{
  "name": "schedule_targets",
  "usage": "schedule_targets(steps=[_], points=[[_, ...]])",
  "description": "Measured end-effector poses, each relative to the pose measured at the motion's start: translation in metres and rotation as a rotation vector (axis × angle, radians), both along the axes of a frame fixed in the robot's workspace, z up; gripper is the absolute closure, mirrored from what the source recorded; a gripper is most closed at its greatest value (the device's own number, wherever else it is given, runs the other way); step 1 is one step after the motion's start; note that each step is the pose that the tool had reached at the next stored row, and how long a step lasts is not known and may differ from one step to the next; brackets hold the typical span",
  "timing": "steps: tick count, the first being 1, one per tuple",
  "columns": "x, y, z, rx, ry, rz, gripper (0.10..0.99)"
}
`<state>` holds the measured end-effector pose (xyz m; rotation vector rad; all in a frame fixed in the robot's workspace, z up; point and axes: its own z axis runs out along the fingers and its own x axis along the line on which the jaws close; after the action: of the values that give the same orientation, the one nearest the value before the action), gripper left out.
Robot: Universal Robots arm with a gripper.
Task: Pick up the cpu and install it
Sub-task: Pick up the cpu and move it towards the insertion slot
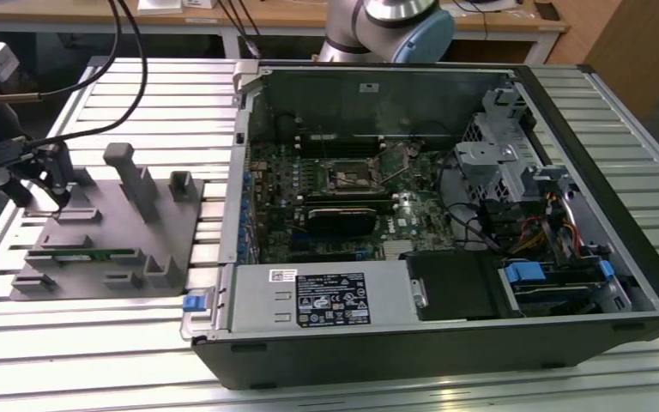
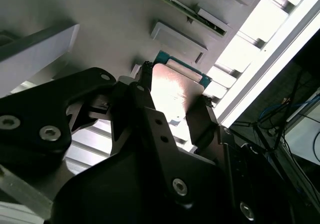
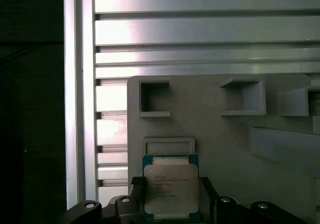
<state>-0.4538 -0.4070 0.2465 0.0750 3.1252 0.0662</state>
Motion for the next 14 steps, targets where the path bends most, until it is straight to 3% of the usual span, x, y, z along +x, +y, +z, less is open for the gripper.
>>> schedule_targets(steps=[5, 14], points=[[0.0000, 0.0000, 0.0049, 0.000, -0.0001, 0.000, 0.561], [0.0000, 0.0000, 0.0214, 0.000, 0.0000, 0.000, 0.561]])
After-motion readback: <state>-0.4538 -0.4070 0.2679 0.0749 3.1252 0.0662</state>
